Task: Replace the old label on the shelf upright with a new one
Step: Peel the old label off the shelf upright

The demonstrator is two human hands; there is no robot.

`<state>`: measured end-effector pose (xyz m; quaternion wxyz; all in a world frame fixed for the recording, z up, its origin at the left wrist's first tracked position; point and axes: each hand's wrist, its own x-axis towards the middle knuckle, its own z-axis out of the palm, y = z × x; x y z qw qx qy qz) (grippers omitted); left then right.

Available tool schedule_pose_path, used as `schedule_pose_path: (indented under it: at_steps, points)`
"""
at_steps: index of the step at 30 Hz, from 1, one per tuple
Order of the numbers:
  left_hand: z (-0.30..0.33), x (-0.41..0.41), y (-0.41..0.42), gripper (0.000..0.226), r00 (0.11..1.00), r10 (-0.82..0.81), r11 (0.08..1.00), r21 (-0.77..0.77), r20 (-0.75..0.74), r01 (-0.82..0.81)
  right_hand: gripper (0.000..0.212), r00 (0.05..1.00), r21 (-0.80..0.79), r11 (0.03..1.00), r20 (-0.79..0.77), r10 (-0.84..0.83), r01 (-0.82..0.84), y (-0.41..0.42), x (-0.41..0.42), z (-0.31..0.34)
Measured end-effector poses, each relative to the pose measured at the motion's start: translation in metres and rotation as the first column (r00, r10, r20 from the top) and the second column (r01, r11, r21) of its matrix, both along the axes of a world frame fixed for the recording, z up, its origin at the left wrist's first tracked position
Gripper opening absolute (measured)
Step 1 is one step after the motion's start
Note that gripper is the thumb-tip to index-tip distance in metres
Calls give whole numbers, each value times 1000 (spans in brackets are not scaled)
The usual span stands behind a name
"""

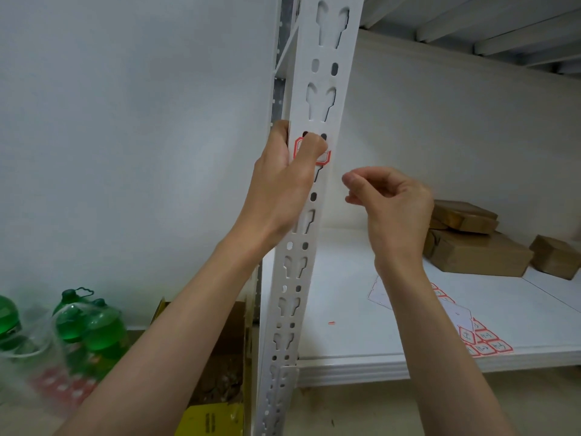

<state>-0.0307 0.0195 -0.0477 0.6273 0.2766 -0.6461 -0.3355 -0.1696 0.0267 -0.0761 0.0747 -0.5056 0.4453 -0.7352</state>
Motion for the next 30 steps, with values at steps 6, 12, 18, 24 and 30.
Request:
schedule_pose_path:
  at_steps: [6, 12, 18, 24, 30]
  points:
    - [0, -1, -1, 8, 1000, 3, 1000, -5, -4, -3, 17, 948, 315, 936, -315, -51, 156, -18, -23, -24]
    - [-1, -1, -1, 9, 1000, -7, 1000, 12, 0, 7, 30, 895, 595, 775, -437, 89, 213, -24, -35, -42]
    - [-1, 0, 1, 11, 1000, -9, 1000, 24, 22, 9, 16, 903, 634, 711, -431, -1, 304, -30, -38, -54]
    - [-1, 0, 5, 26, 1000, -20, 1000, 22, 22, 19, 13, 865, 607, 716, -502, 10, 344, -30, -38, -56]
    - [-1, 1, 3, 19, 1000, -19, 1000, 16, -2, 19, 15, 874, 525, 778, -482, -64, 347, -30, -35, -49]
